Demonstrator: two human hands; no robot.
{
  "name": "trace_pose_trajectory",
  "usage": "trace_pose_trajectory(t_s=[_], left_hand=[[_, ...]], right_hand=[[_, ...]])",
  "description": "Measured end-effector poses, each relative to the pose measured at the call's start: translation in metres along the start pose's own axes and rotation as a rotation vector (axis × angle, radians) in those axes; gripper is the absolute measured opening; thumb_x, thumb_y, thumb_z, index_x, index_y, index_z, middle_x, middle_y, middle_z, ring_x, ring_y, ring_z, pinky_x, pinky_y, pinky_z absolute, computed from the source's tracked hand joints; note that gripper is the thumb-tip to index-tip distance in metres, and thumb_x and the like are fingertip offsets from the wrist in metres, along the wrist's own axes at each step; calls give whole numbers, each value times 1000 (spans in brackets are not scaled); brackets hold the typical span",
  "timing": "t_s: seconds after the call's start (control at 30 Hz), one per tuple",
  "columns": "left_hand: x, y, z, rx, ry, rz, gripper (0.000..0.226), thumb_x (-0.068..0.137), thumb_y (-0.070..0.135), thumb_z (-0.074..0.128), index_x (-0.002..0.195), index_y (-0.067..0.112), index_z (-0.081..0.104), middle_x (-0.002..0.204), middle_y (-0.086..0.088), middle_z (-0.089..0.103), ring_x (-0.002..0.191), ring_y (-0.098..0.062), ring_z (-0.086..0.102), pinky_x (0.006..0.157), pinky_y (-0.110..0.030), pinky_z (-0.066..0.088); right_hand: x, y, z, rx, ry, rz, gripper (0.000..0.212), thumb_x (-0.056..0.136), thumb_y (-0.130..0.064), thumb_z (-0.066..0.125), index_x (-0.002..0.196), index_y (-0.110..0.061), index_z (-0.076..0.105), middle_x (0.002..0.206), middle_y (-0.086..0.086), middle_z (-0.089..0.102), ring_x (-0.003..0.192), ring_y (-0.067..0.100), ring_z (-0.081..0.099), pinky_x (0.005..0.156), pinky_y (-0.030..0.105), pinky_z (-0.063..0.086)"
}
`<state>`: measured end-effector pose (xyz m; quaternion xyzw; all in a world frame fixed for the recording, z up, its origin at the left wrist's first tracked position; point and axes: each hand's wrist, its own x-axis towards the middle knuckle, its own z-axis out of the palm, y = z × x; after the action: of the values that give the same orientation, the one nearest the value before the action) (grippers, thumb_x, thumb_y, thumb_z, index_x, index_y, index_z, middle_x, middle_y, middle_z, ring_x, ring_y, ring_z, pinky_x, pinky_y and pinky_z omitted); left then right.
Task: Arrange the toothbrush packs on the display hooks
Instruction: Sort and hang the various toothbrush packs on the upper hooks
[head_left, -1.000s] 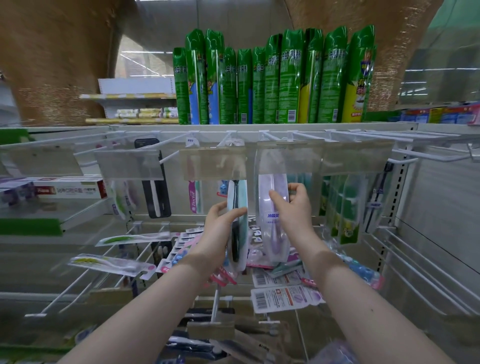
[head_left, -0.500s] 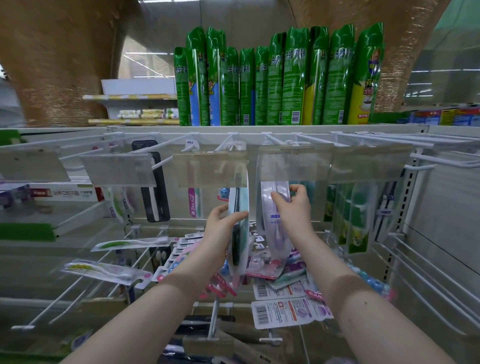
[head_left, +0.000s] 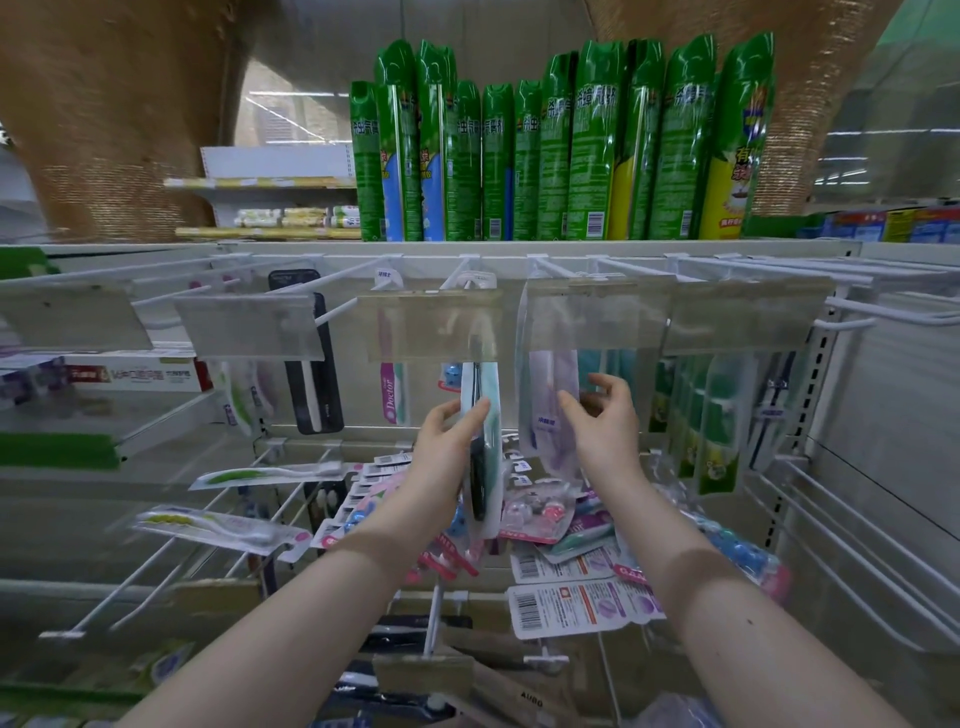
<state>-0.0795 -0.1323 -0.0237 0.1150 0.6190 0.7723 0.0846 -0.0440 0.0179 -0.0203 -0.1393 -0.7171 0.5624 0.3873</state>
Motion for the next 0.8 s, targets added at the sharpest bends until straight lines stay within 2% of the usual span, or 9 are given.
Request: trace_pose_trajectory(t_s=[0.1,0.17,0.2,0.33,0.43,0.5,0.67,0.8], left_hand=[[-4,-2,1,-26,17,-22,35,94,36,54,124,19,50,116,-7,60,106,-28,59,95,-44,48],[-6,-4,2,-29,23,-16,31,98,26,48,127,16,48,107,-7,60,93,-23,61,81,-37,50],[-8,-5,3,-20,23,-10,31,98,23,48,128,16,47,107,-8,60,92,-23,61,79,-36,50],[-20,-10,2,-3,1,4,29,96,20,53,124,17,45,105,-7,62,102,-28,61,93,-45,48],[-28,-12,4,-1,-27,27,30,93,18,57,122,18,46,103,-7,63,99,-27,64,87,-42,51],[-31,-15,4,-25,-27,12,30,92,15,59,119,15,47,105,-12,65,97,-27,64,82,-40,52],[-39,-19,3,-59,-42,-40,16,92,13,57,106,14,50,100,-16,66,80,-25,65,67,-36,50],[-45,-19,3,-10,-69,-27,8,94,16,53,100,11,51,95,-12,63,79,-24,62,64,-35,49]], right_hand=[[-8,2,-4,-32,35,-20,48,90,-23,62,131,-12,41,132,5,50,120,20,49,100,30,40],[-17,-1,-4,-12,55,-55,44,90,-21,61,129,-13,42,132,5,49,121,18,47,101,28,39],[-22,-2,-4,3,57,-64,41,90,-20,61,127,-14,43,129,3,49,120,17,48,101,28,39],[-43,-12,-1,103,-86,-15,33,90,-23,61,119,-20,47,114,-1,57,106,14,56,88,24,45],[-57,-18,2,130,-233,44,38,90,-28,61,124,-20,46,105,-2,61,100,13,60,88,30,50],[-65,-21,3,128,-285,71,38,90,-26,60,124,-21,45,103,1,62,97,13,62,86,29,50],[-75,-19,1,135,-301,87,31,93,-17,56,122,-19,45,103,6,65,89,14,64,76,23,51],[-80,-16,-3,177,-302,82,16,95,-10,52,110,-16,51,102,7,65,91,17,65,77,26,55]])
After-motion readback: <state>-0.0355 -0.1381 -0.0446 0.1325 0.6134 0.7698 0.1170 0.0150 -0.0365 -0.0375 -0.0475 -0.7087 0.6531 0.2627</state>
